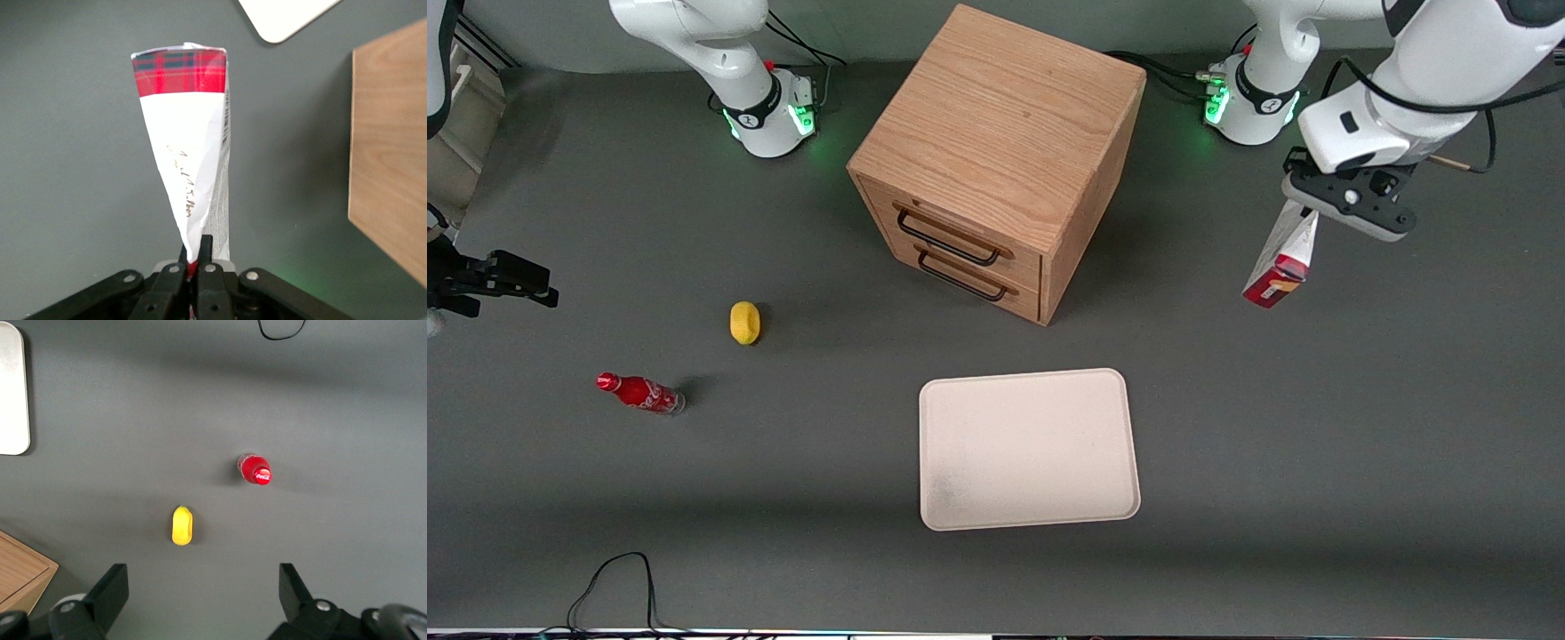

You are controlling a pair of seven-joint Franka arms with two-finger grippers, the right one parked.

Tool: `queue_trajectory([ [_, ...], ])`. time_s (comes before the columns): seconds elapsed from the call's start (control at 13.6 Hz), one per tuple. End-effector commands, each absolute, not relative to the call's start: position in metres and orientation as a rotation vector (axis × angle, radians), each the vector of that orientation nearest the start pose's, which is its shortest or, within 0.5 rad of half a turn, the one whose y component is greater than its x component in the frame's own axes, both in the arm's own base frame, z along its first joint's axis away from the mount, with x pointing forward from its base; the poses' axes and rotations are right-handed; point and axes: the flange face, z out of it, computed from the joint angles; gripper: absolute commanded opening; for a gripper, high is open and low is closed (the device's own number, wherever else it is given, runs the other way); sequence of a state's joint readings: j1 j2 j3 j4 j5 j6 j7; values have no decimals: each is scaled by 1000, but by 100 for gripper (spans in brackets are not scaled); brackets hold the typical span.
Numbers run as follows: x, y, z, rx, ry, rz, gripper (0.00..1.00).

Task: Place red cookie box on tray
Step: 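Carry the red box over the white tray with the left gripper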

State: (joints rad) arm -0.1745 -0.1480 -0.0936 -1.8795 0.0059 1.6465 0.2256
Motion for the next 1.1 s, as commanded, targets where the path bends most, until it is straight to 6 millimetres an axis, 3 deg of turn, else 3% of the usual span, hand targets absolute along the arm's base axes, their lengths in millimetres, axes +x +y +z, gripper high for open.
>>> queue_trajectory([
  [0.0, 552, -155, 564, -3068, 567, 119, 0],
  [0.22, 602, -174, 558, -3118, 364, 78, 0],
  [0.51, 639, -237, 532, -3134, 237, 48, 0],
  [0.81, 666, -310, 496, -3141, 94, -17, 0],
  [0.95, 665, -332, 490, -3142, 69, -59, 0],
  [1.03, 667, -334, 487, -3146, 34, -68, 0],
])
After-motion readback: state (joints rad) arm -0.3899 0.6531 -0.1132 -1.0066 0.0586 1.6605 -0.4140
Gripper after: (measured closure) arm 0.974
